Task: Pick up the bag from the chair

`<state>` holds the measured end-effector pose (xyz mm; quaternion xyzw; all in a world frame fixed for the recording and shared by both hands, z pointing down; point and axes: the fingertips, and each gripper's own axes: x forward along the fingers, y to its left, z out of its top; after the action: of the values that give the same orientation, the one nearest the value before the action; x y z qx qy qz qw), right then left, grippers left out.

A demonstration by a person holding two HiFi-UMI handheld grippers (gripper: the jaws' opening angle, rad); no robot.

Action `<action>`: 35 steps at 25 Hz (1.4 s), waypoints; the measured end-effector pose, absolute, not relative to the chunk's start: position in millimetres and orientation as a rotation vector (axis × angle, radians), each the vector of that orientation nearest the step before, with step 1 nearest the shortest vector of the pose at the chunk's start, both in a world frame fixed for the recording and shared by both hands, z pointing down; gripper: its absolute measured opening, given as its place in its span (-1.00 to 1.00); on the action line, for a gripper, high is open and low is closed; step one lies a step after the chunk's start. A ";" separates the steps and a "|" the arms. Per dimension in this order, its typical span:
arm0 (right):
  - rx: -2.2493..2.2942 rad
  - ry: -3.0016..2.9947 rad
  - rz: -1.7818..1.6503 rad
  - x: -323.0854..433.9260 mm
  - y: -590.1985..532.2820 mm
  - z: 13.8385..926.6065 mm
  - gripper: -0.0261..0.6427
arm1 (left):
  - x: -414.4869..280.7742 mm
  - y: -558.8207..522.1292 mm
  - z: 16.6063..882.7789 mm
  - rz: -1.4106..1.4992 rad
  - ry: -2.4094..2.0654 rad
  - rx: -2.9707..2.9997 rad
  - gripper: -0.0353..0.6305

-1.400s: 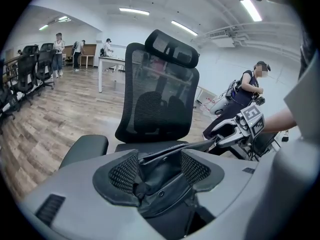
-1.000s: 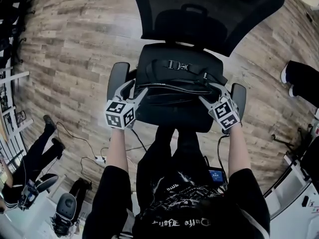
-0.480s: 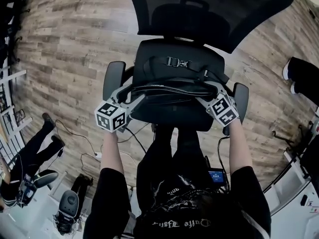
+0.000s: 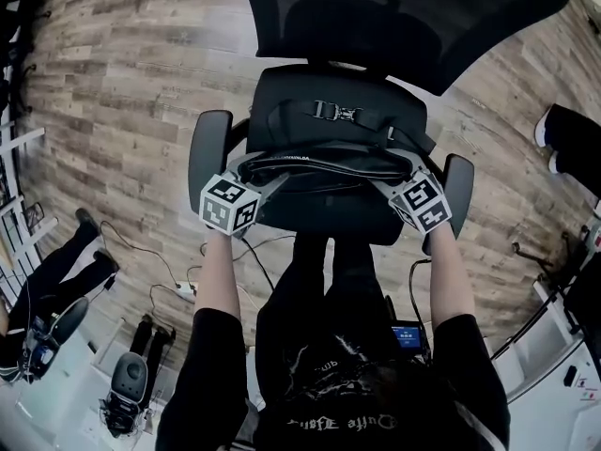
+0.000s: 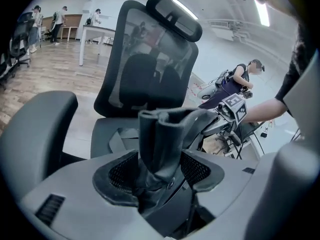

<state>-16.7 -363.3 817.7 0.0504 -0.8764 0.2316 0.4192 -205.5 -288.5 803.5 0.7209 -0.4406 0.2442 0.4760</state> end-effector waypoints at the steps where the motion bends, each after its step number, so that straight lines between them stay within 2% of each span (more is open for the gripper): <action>1: 0.134 -2.202 0.591 -16.8 -364.0 817.6 -0.16 | -204.5 -288.2 807.1 0.604 -1.078 1.752 -0.08; 2: 0.137 -2.204 0.601 -17.1 -364.0 817.5 -0.16 | -204.0 -288.7 809.0 0.610 -1.086 1.748 -0.11; 4: 0.147 -2.201 0.644 -19.2 -363.3 817.3 -0.25 | -203.5 -290.4 809.8 0.621 -1.099 1.753 -0.42; 6: 0.165 -2.189 0.699 -21.6 -363.8 817.2 -0.34 | -202.1 -291.0 811.9 0.637 -1.097 1.759 -0.59; 8: 0.179 -2.178 0.725 -23.2 -363.9 817.1 -0.43 | -201.0 -290.1 813.4 0.629 -1.102 1.746 -0.65; 18: 0.316 -2.187 0.798 -16.5 -350.6 806.1 -0.50 | -193.3 -272.9 802.2 0.580 -1.138 1.693 -0.71; 35: 0.379 -2.195 0.744 -1.6 -299.6 730.9 -0.50 | -180.2 -217.9 733.7 0.530 -1.245 1.670 -0.71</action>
<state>-1.6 -299.6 730.9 0.1487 -0.8621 0.2921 0.3865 -180.2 -217.9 733.7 0.6832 -0.5093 0.2167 0.4763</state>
